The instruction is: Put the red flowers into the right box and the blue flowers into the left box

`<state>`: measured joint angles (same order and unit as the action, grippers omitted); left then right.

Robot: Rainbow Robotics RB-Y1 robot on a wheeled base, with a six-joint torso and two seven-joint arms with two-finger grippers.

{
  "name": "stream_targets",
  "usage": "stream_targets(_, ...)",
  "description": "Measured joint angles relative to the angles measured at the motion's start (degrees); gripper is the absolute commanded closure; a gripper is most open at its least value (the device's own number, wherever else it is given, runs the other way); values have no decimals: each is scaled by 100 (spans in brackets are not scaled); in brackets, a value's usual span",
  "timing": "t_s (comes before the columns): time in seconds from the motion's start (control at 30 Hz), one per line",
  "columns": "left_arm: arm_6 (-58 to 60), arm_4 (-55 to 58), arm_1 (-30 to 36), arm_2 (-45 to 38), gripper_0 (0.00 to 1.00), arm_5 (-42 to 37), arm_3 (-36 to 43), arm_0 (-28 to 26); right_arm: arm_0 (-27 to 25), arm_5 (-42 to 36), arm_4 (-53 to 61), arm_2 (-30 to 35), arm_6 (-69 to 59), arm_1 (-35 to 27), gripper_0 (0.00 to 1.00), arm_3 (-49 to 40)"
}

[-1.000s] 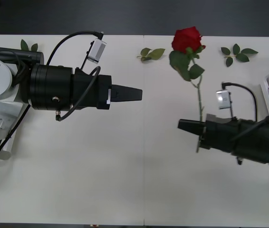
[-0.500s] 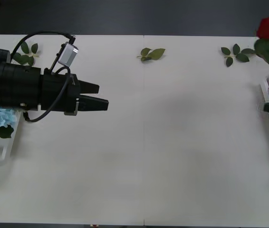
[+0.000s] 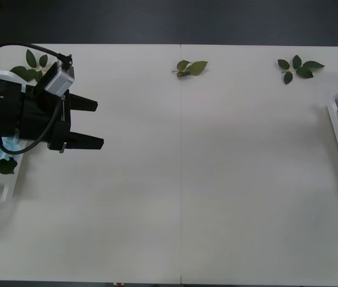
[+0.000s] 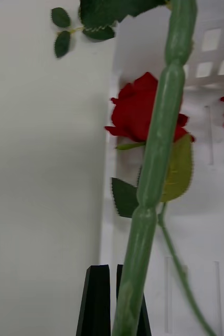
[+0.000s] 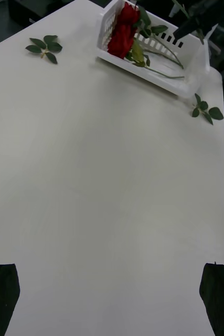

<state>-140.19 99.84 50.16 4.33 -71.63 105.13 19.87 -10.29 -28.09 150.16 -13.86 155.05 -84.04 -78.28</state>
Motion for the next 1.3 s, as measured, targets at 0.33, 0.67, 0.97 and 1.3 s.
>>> stream_targets(0.33,-867,321,340,0,0,-869,-814,439,37,1264,-919,-1,0,356,100,101)
stream_targets(0.67,-1454,320,353,0,0,-1043,-1021,672,339,1428,-1584,-1,0,896,100,471)
stream_targets(0.97,-1454,319,353,0,0,-1131,-1021,672,360,1428,-1732,-2,0,942,100,550)
stream_targets(1.3,-1454,319,353,0,0,-1131,-1021,672,360,1431,-1759,-2,0,942,53,768)
